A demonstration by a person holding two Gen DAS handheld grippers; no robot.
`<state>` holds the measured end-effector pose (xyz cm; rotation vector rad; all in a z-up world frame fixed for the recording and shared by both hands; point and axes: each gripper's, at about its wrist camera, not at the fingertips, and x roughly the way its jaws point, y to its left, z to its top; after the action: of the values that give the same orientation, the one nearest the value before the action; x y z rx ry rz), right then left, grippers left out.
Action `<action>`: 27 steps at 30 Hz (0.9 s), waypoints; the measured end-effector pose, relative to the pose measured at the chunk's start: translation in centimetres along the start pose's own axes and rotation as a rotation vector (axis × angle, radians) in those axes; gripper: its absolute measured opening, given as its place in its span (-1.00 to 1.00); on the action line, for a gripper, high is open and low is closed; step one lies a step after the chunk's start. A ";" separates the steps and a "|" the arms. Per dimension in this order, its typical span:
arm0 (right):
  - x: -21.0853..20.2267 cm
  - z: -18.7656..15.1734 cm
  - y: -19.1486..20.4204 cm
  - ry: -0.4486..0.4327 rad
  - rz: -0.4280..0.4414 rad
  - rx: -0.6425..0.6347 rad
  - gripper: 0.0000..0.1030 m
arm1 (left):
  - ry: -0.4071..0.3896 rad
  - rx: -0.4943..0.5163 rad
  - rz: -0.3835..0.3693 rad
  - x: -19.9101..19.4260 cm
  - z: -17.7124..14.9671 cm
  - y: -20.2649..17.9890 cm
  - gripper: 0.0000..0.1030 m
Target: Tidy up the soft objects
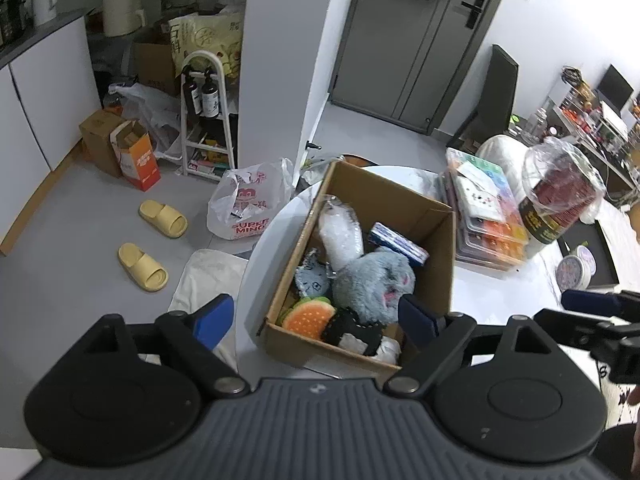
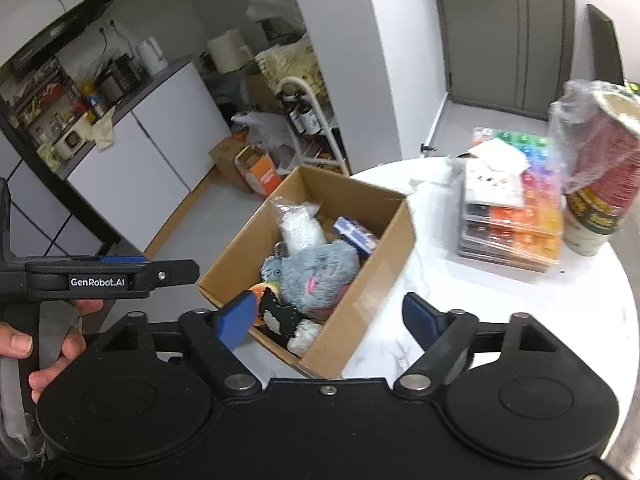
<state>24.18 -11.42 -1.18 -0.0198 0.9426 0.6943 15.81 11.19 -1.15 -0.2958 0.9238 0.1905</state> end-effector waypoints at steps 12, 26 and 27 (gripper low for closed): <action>-5.0 -2.1 -1.3 -0.069 -0.073 0.073 1.00 | -0.049 0.085 -0.007 -4.1 -1.1 -2.5 0.95; -8.9 -5.3 -0.7 -0.124 -0.135 0.143 1.00 | -0.097 0.115 -0.057 -7.9 -4.9 -4.5 0.99; -9.1 -5.6 -0.5 -0.129 -0.142 0.142 1.00 | -0.100 0.123 -0.057 -8.2 -5.3 -4.8 0.99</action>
<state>16.82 -18.39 2.12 0.0819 0.8552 0.4910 8.37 4.66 3.23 -0.1967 0.8238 0.0945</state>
